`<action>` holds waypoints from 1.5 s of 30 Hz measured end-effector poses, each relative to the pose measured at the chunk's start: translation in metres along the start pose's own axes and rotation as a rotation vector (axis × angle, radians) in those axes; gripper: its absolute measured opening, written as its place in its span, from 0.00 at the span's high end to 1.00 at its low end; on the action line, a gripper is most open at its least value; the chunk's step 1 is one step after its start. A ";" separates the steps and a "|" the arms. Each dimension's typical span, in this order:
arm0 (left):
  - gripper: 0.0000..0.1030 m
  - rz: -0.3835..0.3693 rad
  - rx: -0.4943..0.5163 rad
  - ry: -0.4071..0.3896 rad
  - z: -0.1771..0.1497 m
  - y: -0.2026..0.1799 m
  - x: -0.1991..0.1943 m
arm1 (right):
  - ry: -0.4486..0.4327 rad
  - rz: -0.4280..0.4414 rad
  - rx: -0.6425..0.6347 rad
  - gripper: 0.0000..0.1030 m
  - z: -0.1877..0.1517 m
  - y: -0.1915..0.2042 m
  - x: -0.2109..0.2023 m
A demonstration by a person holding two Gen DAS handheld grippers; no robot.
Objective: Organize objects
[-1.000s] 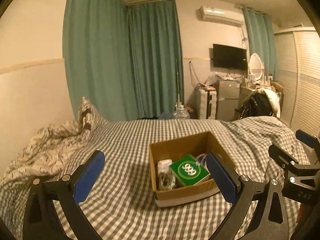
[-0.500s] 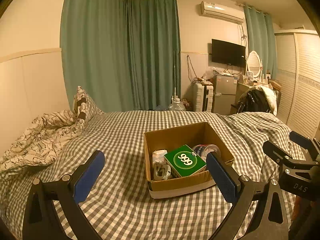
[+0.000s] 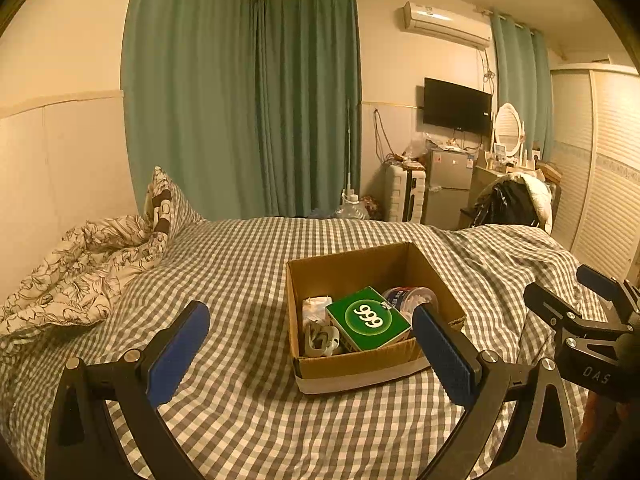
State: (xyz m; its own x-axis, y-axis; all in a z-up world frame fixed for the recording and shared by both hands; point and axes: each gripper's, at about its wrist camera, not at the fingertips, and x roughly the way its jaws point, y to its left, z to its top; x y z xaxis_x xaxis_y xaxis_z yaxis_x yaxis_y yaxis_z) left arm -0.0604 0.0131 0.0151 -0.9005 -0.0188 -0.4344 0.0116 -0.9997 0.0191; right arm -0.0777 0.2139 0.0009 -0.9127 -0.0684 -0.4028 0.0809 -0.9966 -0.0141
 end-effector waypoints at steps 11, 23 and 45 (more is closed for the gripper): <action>0.00 -0.002 0.001 0.000 0.000 -0.003 -0.001 | -0.001 0.000 -0.001 0.00 0.001 0.000 -0.001; 0.00 -0.001 0.001 0.001 -0.001 -0.004 -0.001 | 0.004 0.004 -0.005 0.00 0.002 0.004 0.000; 0.00 0.017 0.003 0.008 -0.005 -0.001 0.000 | 0.009 -0.001 -0.007 0.00 0.001 0.006 0.000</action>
State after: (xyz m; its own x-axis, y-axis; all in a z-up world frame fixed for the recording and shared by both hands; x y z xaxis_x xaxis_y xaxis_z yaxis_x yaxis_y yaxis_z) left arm -0.0585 0.0141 0.0109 -0.8968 -0.0358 -0.4410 0.0256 -0.9992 0.0291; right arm -0.0781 0.2075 0.0019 -0.9090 -0.0668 -0.4113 0.0825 -0.9964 -0.0205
